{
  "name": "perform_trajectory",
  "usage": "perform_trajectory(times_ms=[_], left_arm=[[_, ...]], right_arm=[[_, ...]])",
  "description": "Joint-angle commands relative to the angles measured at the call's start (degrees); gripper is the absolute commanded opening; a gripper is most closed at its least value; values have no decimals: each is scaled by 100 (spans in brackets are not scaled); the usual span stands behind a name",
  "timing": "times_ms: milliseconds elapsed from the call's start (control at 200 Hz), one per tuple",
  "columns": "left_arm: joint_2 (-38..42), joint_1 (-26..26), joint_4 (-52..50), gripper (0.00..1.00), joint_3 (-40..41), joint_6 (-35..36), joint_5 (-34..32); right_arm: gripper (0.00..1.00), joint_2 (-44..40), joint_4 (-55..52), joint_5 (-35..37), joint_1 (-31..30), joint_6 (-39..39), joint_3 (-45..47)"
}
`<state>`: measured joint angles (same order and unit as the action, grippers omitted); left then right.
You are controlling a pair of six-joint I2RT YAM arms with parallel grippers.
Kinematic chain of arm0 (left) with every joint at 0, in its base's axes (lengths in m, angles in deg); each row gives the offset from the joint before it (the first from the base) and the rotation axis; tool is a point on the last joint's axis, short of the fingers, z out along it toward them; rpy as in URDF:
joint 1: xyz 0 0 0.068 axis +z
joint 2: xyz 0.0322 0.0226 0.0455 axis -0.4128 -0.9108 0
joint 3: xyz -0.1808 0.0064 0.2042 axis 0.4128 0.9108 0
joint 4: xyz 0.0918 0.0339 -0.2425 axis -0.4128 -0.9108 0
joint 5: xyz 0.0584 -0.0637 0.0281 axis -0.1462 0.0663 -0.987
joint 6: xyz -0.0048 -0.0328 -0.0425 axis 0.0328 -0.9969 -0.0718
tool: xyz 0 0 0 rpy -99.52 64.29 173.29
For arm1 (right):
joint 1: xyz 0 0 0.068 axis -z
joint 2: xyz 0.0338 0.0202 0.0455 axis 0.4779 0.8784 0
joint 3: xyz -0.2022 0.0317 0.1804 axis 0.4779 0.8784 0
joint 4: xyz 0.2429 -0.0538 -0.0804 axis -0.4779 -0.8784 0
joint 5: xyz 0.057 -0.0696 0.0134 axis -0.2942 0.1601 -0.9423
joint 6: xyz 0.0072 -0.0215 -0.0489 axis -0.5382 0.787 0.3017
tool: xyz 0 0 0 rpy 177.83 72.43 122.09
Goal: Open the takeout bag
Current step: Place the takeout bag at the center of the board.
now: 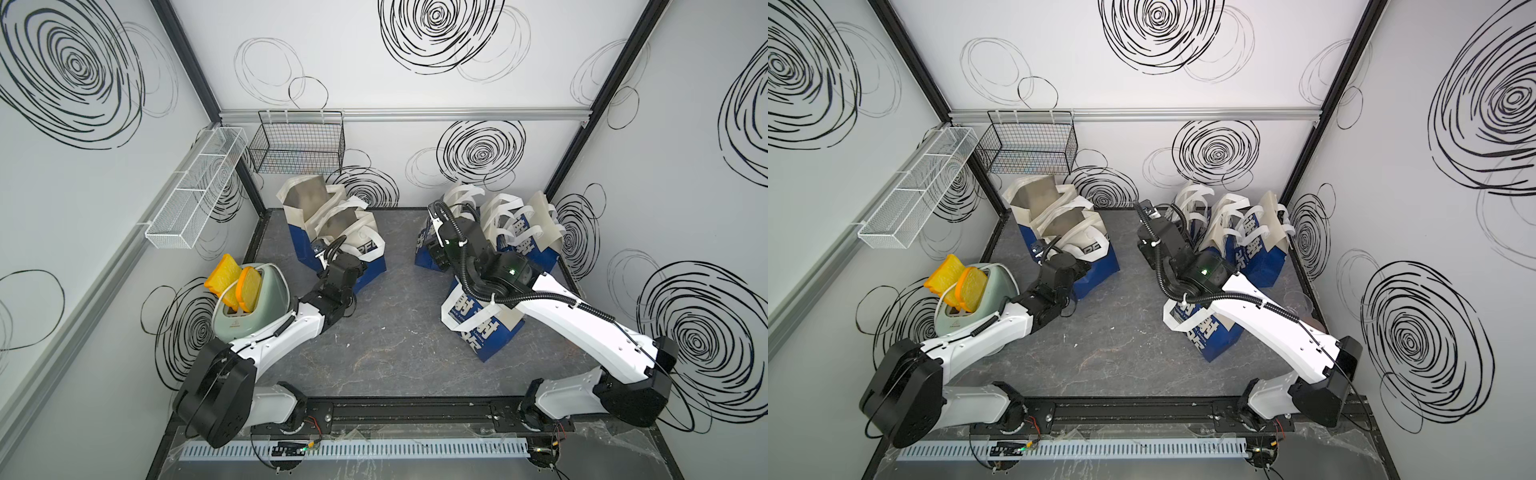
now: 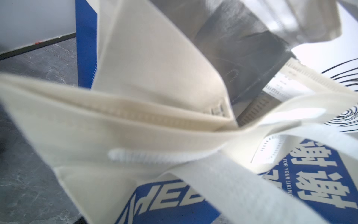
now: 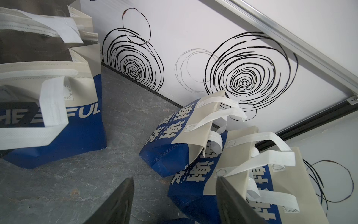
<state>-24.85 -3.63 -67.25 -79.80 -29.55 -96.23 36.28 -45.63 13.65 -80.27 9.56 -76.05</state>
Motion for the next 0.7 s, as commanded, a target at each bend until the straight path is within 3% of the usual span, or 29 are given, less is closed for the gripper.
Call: perform_trajectory(times_ms=[0, 695], left_arm=[[163, 7, -114, 88, -80, 98, 196], [2852, -106, -1350, 84, 1587, -144, 544]], right_arm=[[70, -152, -36, -62, 40, 53, 32], [70, -424, -479, -98, -145, -943, 168]])
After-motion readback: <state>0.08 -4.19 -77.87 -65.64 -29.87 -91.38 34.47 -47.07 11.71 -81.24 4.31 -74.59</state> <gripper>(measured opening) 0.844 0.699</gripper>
